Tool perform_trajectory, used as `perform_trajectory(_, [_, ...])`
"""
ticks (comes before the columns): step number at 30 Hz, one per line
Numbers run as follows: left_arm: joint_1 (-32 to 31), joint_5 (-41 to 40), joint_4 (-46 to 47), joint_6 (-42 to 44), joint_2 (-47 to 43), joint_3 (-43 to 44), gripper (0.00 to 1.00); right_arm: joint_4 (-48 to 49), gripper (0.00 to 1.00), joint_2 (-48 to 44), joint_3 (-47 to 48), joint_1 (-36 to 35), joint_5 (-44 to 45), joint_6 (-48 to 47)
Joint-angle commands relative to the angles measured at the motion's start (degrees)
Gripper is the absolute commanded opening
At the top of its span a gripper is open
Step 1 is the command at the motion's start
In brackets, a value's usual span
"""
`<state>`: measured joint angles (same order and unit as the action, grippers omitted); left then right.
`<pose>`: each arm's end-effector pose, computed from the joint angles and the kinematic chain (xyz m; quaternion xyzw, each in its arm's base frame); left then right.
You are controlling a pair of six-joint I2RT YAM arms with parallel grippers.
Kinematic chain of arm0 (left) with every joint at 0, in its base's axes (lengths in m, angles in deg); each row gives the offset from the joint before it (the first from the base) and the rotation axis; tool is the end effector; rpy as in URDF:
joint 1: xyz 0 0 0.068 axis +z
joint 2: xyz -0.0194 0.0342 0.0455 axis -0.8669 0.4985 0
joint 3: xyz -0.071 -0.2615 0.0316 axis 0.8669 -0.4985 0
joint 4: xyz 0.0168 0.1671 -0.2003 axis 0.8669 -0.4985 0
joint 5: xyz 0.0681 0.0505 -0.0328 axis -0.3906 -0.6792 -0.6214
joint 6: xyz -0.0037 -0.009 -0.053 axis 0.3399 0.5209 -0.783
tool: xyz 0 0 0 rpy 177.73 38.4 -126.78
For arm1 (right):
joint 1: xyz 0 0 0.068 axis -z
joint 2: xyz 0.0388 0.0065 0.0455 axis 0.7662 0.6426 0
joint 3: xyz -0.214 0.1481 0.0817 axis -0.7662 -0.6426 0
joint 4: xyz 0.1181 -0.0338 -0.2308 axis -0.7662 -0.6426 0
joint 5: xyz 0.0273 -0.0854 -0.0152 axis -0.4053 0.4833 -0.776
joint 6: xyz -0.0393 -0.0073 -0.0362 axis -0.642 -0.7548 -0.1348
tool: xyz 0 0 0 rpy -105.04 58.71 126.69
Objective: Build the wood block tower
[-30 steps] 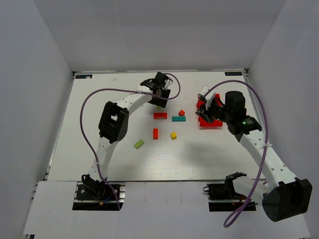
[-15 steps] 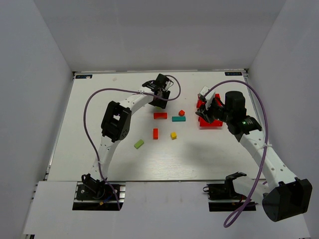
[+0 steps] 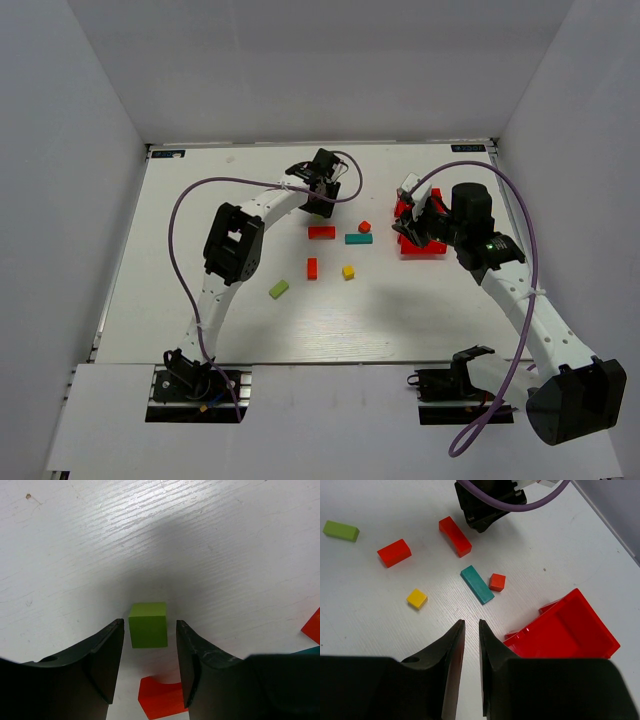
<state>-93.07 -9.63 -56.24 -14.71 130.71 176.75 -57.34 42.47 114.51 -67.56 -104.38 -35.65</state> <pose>0.4363 -0.2775 0.1666 0.1824 0.9505 -0.0276 0.2501 0.2215 0.0867 0.3252 -0.4296 0.7071 0.1473 0.5420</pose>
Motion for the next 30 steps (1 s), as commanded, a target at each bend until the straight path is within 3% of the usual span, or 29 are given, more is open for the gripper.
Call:
perform_trajectory(1, [-0.2, -1.5, 1.2, -0.4, -1.8, 2.2, 0.56, 1.4, 0.24, -0.2, -0.7, -0.2, -0.4, -0.2])
perform_trajectory(11, [-0.2, -1.5, 1.2, -0.4, -2.3, 2.2, 0.51, 1.3, 0.24, 0.1, -0.6, -0.2, -0.3, -0.2])
perform_trajectory(18, [-0.2, -1.5, 1.2, -0.4, -2.8, 2.2, 0.36, 1.1, 0.24, 0.2, -0.5, -0.2, -0.3, -0.2])
perform_trajectory(25, [-0.2, -0.4, 1.7, 6.5, -8.2, 1.1, 0.07, 0.7, 0.24, 0.1, -0.5, -0.3, -0.5, -0.5])
perform_trajectory(30, [1.1, 4.6, 2.3, 13.0, -16.3, -3.3, 0.0, 0.2, 0.24, 0.1, -0.2, -0.1, -1.3, -0.9])
